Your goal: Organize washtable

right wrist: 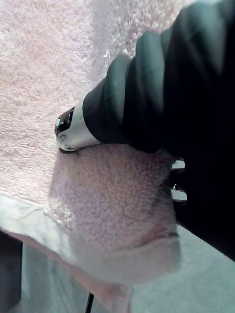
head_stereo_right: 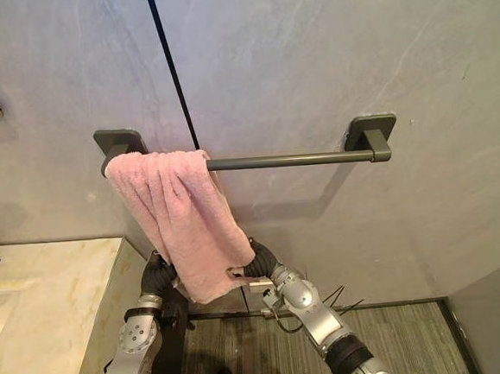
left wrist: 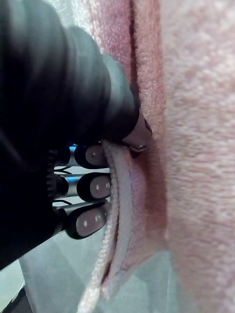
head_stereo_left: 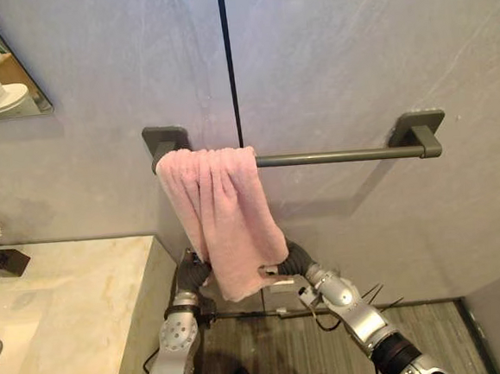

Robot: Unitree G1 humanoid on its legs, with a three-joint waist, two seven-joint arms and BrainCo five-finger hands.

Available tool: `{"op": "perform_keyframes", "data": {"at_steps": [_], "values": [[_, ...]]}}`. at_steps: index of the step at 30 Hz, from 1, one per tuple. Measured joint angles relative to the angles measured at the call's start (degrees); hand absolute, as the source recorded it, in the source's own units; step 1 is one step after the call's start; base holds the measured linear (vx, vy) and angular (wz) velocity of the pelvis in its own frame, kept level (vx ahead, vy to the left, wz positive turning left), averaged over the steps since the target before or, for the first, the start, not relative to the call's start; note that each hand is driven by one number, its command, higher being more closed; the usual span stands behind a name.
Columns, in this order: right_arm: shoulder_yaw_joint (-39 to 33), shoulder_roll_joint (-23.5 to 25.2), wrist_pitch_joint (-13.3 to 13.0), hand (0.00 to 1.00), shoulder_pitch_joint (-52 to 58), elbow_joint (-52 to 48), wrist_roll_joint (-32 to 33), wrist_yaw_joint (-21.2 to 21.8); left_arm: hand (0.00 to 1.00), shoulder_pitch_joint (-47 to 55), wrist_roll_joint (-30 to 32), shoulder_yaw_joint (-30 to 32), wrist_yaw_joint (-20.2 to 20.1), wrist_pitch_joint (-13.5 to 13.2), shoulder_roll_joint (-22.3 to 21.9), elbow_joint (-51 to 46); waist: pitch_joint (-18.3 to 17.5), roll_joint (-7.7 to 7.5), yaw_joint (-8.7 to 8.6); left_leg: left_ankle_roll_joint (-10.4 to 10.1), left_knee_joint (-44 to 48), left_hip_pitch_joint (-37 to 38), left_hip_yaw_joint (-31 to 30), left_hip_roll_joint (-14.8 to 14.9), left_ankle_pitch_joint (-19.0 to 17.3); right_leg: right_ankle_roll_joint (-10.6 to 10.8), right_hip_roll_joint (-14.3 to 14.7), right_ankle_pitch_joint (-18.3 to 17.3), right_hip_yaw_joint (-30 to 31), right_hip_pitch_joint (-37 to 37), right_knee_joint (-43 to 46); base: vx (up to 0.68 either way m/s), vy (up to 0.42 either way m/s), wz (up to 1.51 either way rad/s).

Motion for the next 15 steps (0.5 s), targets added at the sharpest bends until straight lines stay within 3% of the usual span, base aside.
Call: {"op": "perform_keyframes", "data": {"at_steps": [10, 15], "values": [[-9.8, 0.59, -0.07, 1.0, 1.52, -1.37, 0.24, -2.38, 1.0, 0.0, -0.01, 0.75, -0.02, -0.17, -0.35, -0.08, 0.15, -0.27, -0.06, 0.0, 0.01, 0.0, 0.02, 0.02, -0.01, 0.01, -0.01, -0.01, 0.02, 0.05, -0.06, 0.0, 0.0, 0.0], [-17.54, 0.48, -0.17, 1.0, 5.58, -7.77, 1.71, -3.76, 1.0, 0.27, -0.28, 2.46, -0.29, -0.08, -0.97, -1.09, 0.16, -0.35, -0.07, -0.01, 0.29, 0.11, 0.61, 0.44, -0.01, 0.0, 0.0, 0.0, 0.91, -0.08, -0.04, -0.01, -0.005, -0.04]]}}
